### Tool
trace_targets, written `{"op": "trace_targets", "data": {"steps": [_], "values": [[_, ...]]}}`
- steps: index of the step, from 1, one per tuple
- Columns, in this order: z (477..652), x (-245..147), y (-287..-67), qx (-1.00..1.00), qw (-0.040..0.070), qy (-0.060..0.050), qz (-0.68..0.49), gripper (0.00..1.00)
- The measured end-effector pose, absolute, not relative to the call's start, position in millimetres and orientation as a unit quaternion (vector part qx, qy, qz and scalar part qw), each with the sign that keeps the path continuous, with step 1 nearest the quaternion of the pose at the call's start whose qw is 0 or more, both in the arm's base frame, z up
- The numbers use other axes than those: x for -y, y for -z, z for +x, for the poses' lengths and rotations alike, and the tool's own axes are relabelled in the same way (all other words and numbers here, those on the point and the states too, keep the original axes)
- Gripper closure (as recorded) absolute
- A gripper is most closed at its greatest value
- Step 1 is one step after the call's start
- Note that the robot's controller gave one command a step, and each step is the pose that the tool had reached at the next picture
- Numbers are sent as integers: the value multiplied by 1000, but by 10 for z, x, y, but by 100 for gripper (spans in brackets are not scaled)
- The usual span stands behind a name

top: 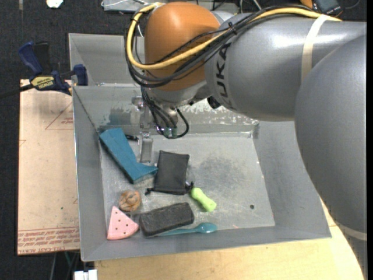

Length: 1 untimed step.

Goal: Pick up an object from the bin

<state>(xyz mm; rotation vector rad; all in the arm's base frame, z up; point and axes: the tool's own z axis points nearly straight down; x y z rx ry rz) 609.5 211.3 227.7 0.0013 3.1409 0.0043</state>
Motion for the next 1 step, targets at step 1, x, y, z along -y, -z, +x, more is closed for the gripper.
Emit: {"op": "trace_targets", "data": {"steps": [1], "values": [[5915, -1915, -1844, -999, 3, -2, -52, 0]]}}
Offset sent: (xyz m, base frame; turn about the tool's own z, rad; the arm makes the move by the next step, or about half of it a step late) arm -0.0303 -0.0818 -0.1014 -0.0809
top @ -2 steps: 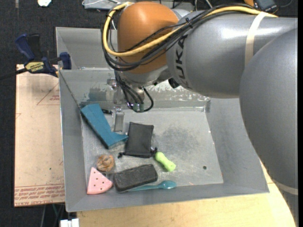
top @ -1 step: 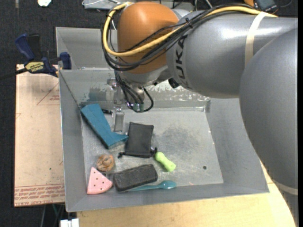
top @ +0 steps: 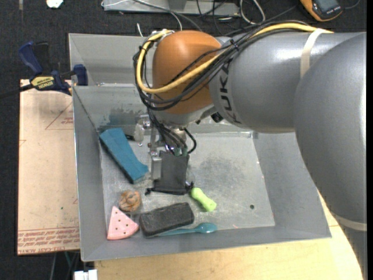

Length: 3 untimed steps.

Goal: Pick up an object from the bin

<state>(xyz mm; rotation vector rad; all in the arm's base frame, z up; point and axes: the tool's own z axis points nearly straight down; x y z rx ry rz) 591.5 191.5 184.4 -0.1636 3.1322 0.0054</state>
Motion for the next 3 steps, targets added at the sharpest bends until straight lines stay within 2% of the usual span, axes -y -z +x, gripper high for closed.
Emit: {"op": "trace_targets", "data": {"steps": [1, 2, 3], "values": [[5779, -1249, -1221, -999, 0, 0, -36, 0], [5772, -671, -733, -999, 3, -4, 51, 0], [5933, -716, -737, -999, 8, -5, 33, 100]]}}
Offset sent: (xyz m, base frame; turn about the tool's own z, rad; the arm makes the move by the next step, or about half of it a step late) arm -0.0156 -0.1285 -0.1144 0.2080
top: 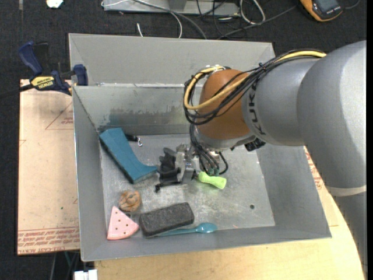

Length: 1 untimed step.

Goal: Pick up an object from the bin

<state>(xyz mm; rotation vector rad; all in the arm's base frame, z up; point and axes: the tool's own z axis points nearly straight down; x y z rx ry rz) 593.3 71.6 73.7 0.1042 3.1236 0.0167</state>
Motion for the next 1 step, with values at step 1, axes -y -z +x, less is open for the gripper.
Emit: {"op": "trace_targets", "data": {"steps": [1], "values": [[5932, -715, -738, -999, 8, -5, 34, 100]]}}
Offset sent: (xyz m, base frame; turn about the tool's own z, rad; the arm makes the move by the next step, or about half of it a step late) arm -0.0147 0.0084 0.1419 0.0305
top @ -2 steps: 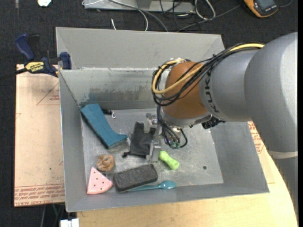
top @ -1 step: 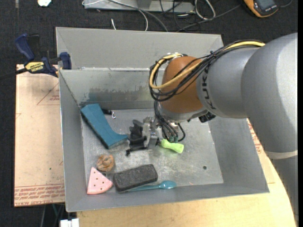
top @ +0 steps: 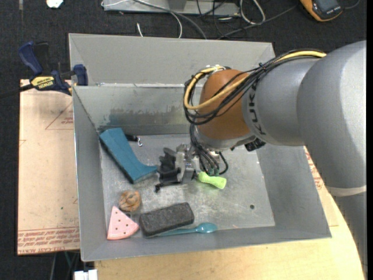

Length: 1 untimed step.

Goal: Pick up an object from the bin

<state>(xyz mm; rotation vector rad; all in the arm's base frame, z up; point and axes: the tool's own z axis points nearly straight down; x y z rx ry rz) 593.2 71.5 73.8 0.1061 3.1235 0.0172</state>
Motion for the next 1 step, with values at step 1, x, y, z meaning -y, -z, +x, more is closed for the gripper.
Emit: {"op": "trace_targets", "data": {"steps": [1], "values": [[5843, -756, -1383, -999, 5, -5, 40, 100]]}}
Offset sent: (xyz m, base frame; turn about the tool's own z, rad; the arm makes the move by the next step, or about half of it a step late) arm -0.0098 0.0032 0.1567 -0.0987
